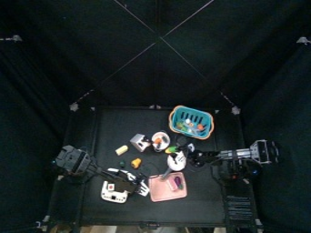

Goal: Place white sushi roll on plate

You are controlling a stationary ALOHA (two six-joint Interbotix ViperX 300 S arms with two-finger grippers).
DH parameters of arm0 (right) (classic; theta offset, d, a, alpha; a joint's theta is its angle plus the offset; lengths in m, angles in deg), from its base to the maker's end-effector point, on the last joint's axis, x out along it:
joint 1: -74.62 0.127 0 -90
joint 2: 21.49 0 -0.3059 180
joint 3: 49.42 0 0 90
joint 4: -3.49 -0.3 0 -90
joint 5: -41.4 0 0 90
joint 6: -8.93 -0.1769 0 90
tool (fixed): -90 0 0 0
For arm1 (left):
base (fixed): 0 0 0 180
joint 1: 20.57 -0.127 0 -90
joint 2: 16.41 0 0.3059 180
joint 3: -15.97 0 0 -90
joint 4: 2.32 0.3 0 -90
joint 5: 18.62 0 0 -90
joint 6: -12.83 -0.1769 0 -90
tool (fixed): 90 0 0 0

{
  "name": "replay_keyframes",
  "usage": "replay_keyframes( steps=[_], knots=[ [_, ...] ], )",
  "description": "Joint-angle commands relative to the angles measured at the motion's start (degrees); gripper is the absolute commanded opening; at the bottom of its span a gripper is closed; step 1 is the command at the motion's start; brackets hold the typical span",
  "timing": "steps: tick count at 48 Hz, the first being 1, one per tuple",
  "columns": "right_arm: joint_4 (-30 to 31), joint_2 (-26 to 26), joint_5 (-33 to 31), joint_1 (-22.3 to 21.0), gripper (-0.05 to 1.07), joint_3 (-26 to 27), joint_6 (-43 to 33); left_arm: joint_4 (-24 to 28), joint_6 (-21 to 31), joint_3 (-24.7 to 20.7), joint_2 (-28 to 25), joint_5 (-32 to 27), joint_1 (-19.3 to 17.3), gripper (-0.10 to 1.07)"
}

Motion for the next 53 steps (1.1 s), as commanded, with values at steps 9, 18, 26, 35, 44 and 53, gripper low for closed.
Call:
replay_keyframes(
  steps=[9,18,26,35,44,53],
  knots=[
    [0.1,-1.1,0.1,0.1,0.89,-0.1,-0.1,0.2,0.2,-4.1,1.7,-0.1,0.2,0.67],
    [0.1,-1.5,0.1,0.1,0.89,-0.9,0.1,-0.4,1.6,-9.2,0.0,0.4,0.4,0.67],
    [0.1,-2.2,0.1,0.1,0.89,-1.3,-0.2,-0.4,6.5,-13.3,-3.2,2.8,0.0,0.67],
    [0.1,-3.0,0.1,0.1,0.89,-2.2,-0.2,0.6,11.9,-16.1,-5.9,5.2,-0.4,0.67],
    [0.1,-4.5,0.1,0.1,0.89,-3.7,-0.2,4.1,18.1,-16.8,-7.6,5.7,-1.7,0.67],
    [-1.0,-6.2,-0.3,0.1,0.89,-5.0,-0.2,6.5,21.4,-16.4,-8.3,5.9,-2.3,0.67]
  ],
)
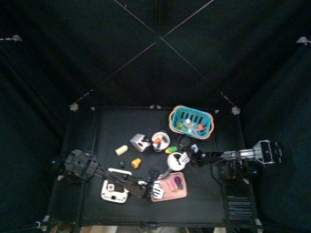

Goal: Place white sushi roll on plate

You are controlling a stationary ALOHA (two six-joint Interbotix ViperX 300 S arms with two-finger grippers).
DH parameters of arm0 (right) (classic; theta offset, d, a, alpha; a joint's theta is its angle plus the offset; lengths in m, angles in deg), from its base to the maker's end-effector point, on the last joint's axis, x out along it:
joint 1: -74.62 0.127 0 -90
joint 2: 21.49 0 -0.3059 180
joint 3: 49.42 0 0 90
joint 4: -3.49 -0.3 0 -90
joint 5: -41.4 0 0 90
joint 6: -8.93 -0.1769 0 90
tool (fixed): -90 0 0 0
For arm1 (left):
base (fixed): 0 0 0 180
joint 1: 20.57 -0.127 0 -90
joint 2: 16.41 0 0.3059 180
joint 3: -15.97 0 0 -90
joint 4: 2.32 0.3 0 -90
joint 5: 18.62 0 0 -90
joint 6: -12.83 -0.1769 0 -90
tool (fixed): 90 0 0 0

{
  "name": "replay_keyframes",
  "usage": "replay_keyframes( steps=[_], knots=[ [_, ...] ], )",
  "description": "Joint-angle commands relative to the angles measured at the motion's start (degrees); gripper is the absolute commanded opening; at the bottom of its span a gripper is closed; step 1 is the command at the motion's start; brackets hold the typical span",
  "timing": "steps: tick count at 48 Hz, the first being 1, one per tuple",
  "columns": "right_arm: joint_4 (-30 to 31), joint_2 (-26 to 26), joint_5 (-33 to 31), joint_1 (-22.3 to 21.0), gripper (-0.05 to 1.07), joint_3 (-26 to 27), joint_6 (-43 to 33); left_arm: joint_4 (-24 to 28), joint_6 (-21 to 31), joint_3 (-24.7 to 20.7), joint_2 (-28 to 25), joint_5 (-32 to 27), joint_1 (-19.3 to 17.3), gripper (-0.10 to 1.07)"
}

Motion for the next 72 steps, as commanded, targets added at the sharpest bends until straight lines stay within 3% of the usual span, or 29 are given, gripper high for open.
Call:
replay_keyframes(
  steps=[1,24,45,72],
  knots=[
    [-0.5,-2.0,-0.4,0.0,0.89,0.1,-0.1,1.2,0.6,-1.6,0.5,0.4,-0.6,0.68],
    [-0.7,-2.5,-0.7,0.0,0.89,-0.3,-0.1,-1.6,0.8,-1.0,-1.2,4.6,-0.7,0.7],
    [-0.8,-2.5,-0.8,0.0,0.89,-0.3,-0.1,-1.5,0.5,-0.3,-1.0,4.6,-0.6,0.96],
    [-0.7,-2.5,-0.7,-0.1,0.89,-0.3,-0.1,1.3,0.6,-0.2,0.1,4.0,-0.6,0.96]
  ],
)
